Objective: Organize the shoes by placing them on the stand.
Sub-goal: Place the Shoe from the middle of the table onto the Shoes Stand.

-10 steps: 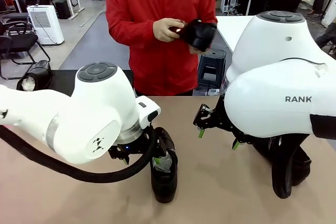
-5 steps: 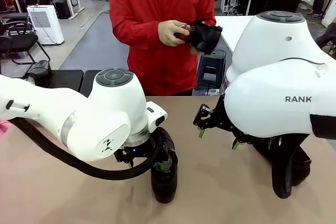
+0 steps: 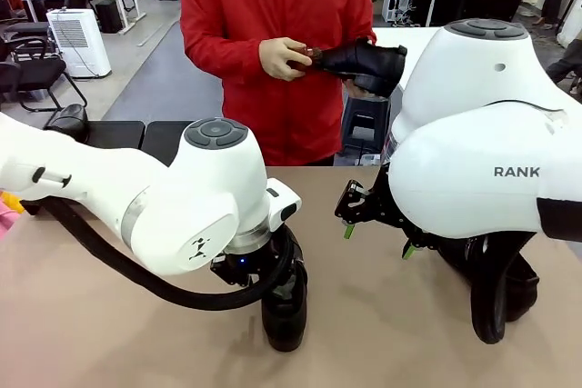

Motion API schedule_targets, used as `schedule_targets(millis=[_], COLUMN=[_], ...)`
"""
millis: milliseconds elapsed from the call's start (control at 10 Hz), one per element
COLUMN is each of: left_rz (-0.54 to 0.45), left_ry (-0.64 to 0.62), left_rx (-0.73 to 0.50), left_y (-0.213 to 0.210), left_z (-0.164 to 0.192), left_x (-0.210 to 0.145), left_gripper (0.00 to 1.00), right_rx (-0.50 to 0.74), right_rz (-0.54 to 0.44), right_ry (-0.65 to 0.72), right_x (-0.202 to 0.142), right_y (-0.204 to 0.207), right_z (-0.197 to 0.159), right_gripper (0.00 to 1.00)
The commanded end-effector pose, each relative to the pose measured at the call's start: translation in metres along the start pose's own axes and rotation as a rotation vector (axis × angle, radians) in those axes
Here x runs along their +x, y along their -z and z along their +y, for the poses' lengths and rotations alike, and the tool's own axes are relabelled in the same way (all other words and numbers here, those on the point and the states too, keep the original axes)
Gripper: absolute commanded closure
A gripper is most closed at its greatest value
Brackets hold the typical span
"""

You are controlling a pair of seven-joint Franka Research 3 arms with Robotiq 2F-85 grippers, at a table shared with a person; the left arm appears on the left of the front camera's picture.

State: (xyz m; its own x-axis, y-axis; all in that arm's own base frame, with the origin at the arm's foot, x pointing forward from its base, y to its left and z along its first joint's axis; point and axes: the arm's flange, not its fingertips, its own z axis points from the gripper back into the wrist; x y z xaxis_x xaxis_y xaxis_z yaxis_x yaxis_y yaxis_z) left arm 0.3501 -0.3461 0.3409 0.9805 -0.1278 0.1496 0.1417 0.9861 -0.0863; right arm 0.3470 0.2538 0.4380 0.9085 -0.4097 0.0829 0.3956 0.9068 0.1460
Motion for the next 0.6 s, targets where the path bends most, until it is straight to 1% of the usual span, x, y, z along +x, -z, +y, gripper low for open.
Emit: schedule_targets(millis=[0,100,400,500], left_rz=[0.003,0.007,-0.023,-0.039], left_ry=[0.004,0.008,0.015,0.031], left_rx=[0.01,0.007,-0.035,-0.064], left_y=[0.0,-0.002,-0.018,-0.031], left_z=[-0.004,-0.004,0.003,0.011], left_x=[0.003,0.001,-0.01,-0.018], left_gripper=[1.0,1.0,1.0,1.0], right_rx=[-0.002,-0.002,-0.002,-0.002], right_rz=[0.001,0.001,0.001,0.001], right_ry=[-0.022,-0.022,-0.022,-0.022], right_x=[0.004,0.004,0.004,0.004], right_y=[-0.003,-0.003,-0.003,-0.003], right_z=[0.0,0.0,0.0,0.0], right_gripper=[0.0,0.0,0.0,0.0])
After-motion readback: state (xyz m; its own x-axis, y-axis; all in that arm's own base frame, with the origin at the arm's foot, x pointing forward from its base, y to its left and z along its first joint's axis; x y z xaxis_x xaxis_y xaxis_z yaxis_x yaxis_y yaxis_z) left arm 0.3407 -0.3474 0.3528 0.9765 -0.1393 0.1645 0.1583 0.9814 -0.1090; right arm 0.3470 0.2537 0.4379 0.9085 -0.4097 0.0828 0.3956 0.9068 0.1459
